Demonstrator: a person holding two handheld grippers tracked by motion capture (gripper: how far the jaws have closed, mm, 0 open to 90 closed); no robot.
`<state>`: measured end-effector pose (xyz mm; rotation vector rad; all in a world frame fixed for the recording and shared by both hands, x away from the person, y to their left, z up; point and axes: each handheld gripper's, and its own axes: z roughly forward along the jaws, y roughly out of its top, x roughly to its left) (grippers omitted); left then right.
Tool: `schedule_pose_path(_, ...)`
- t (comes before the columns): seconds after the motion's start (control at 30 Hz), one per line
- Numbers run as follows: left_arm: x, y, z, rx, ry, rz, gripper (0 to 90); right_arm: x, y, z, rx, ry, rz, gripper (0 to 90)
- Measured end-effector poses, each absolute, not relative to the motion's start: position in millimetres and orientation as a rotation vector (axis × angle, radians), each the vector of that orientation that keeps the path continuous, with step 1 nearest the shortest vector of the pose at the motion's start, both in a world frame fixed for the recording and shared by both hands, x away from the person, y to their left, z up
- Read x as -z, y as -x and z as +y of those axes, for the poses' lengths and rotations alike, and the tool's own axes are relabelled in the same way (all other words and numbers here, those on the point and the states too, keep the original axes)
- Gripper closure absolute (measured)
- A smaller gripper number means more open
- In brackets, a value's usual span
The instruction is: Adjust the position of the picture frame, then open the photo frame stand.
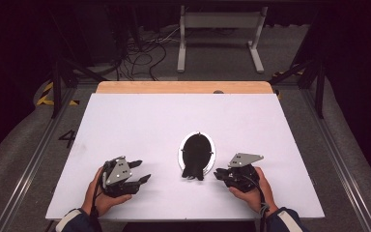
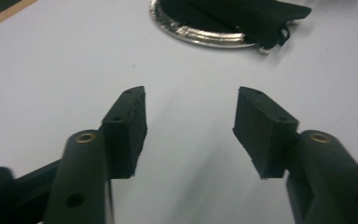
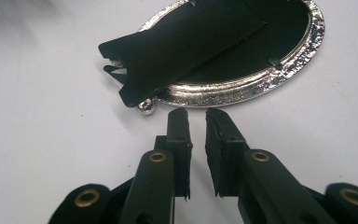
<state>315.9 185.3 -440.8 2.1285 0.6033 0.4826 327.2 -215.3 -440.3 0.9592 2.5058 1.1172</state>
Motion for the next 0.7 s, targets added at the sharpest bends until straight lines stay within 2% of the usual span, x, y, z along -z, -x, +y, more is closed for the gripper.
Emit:
schedule_pose_path(0.13,445.0,-308.9,201.4,-0.491,-2.105,0.663,32.4,440.6,-326.6,-214.0,-1.104,-0.956,2.518,77.4)
schedule_pose_path(0.3,449.4,-303.1,215.7,-0.489,-2.106,0.699,27.4,441.2,-326.8,-209.3,-1.092,-0.945,2.543,74.9)
schedule_pose_path(0.7,455.4,-294.8,233.9,-0.504,-2.105,0.777,24.0,444.3,-326.7,-190.7,-1.030,-0.885,2.622,65.9)
